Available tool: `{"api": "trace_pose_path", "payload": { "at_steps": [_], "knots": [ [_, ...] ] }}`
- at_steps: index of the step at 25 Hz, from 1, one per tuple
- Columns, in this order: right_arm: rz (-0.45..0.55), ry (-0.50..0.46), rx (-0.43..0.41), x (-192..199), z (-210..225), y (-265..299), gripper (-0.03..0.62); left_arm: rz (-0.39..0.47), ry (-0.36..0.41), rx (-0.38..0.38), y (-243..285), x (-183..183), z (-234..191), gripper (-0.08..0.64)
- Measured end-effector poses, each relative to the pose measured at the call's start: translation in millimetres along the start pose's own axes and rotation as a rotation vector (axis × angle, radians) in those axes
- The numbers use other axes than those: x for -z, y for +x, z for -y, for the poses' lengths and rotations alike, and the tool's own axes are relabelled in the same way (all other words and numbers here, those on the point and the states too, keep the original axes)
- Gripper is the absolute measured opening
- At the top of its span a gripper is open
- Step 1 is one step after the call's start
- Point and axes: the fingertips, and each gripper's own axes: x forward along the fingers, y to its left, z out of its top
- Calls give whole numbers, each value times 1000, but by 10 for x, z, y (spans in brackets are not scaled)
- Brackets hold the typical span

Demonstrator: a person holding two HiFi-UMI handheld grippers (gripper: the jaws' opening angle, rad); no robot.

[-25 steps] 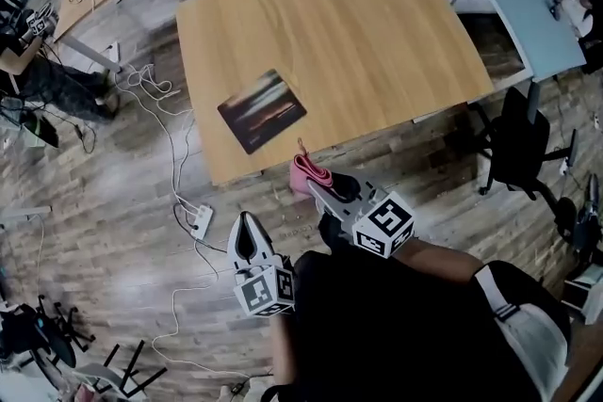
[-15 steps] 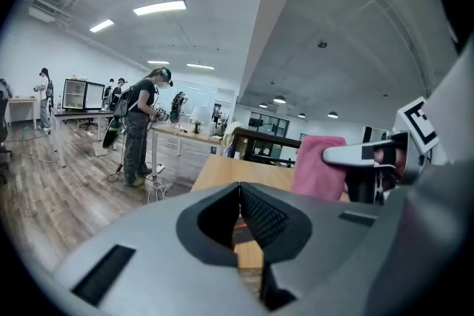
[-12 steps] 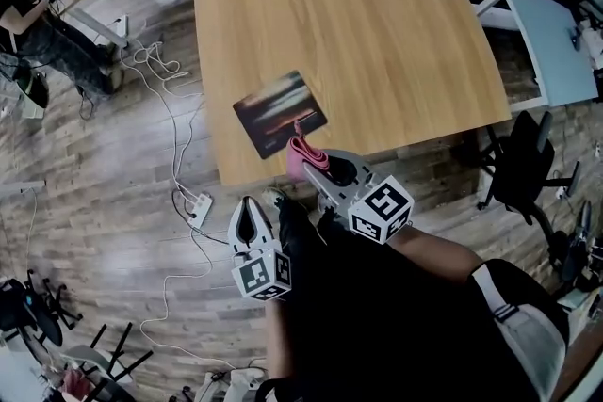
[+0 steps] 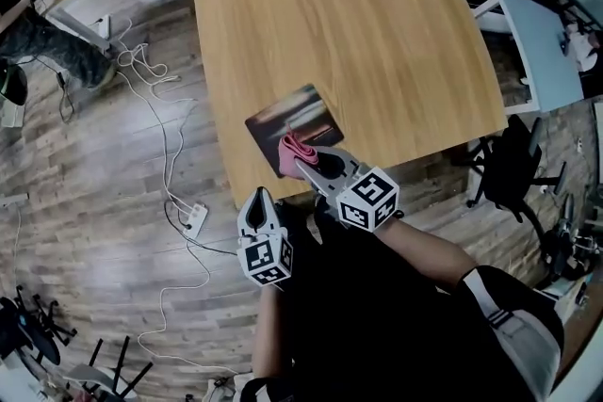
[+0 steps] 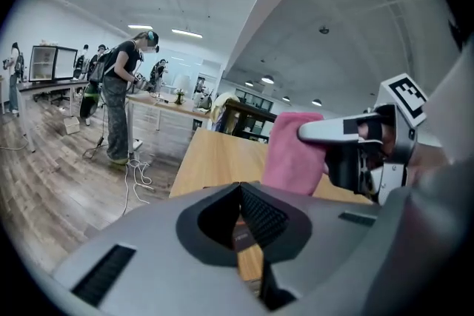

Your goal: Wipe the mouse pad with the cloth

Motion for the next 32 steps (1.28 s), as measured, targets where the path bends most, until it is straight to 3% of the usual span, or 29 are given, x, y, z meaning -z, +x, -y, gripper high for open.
{"api": "trace_pose_path", "payload": {
  "at_steps": [10, 18, 27, 32],
  "knots": [
    [-144, 34, -90, 203, 354, 937, 66, -128, -95, -51, 727, 498, -244, 23],
    [-317, 57, -176, 704, 568, 1613, 66, -245, -214, -51, 1143, 1057, -222, 23],
    [-488, 89, -133, 1301, 869, 2098, 66, -316, -352, -51, 1369, 1373, -220, 23],
    [-550, 76, -99, 1475, 982, 2157, 66, -350, -350, -61, 1397, 1421, -210, 23]
  ]
}}
